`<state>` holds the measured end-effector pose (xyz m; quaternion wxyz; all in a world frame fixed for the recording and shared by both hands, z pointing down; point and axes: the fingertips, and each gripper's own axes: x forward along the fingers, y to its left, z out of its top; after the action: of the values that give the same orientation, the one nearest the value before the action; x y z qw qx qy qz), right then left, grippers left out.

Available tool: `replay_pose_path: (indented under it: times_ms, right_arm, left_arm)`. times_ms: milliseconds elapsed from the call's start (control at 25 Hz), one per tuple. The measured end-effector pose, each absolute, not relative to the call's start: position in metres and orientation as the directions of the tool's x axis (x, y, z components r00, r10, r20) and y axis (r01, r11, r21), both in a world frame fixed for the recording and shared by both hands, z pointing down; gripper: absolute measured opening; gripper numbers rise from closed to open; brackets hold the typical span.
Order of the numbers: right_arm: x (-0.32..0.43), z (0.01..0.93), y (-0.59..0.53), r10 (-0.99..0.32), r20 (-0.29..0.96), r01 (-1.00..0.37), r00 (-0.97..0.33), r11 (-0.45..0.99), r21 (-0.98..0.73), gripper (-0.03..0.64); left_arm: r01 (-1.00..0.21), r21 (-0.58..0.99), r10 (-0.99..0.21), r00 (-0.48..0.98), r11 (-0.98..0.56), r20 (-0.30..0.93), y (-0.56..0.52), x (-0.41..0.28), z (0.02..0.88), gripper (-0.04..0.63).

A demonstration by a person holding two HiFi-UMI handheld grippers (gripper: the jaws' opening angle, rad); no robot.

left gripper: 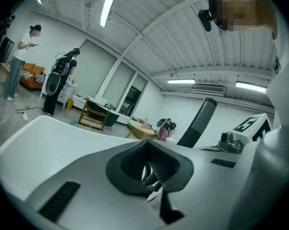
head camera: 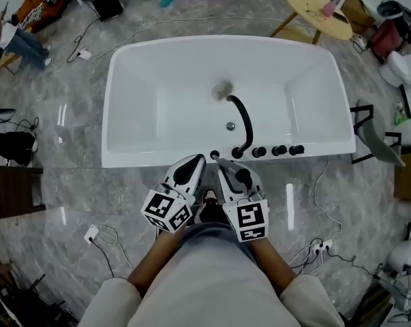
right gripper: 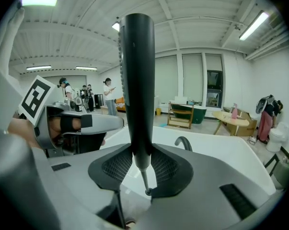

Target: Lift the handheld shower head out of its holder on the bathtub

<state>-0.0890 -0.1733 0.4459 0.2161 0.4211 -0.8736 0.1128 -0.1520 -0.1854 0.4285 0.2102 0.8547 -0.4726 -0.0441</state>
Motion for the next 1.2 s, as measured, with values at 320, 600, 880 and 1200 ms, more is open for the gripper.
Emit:
replay_pose_path:
  times_ms: [320, 600, 880, 1200]
  right_arm:
    - [-0.087, 0.410, -0.171, -0.709, 0.442, -0.792, -0.550, 0.611, -0.005, 0.132]
    - [-0.084, 0.376, -0.167, -0.731, 0.384, -0.790, -0.563, 0.614, 0.010, 0.132]
    - [-0.080, 0.350, -0.160, -0.747, 0.331, -0.792, -0.577, 0.611, 0.000, 0.132]
    - [-0.073, 0.330, -0.153, -0.766, 0.257, -0.795, -0.590, 0.606, -0.018, 0.132]
  left_arm:
    - [-0.772, 0.433, -0.831, 0.549, -0.466, 0.085, -0.189, -0.161, 0.409, 0.005]
    - [-0.746, 0.441, -0.819, 0.573, -0.498, 0.045, -0.190, -0.152, 0.387, 0.005]
    - [-0.742, 0.420, -0.812, 0.583, -0.523, 0.018, -0.184, -0.147, 0.373, 0.005]
    - [-0.743, 0.390, -0.806, 0.592, -0.544, 0.003, -0.173, -0.141, 0.361, 0.005]
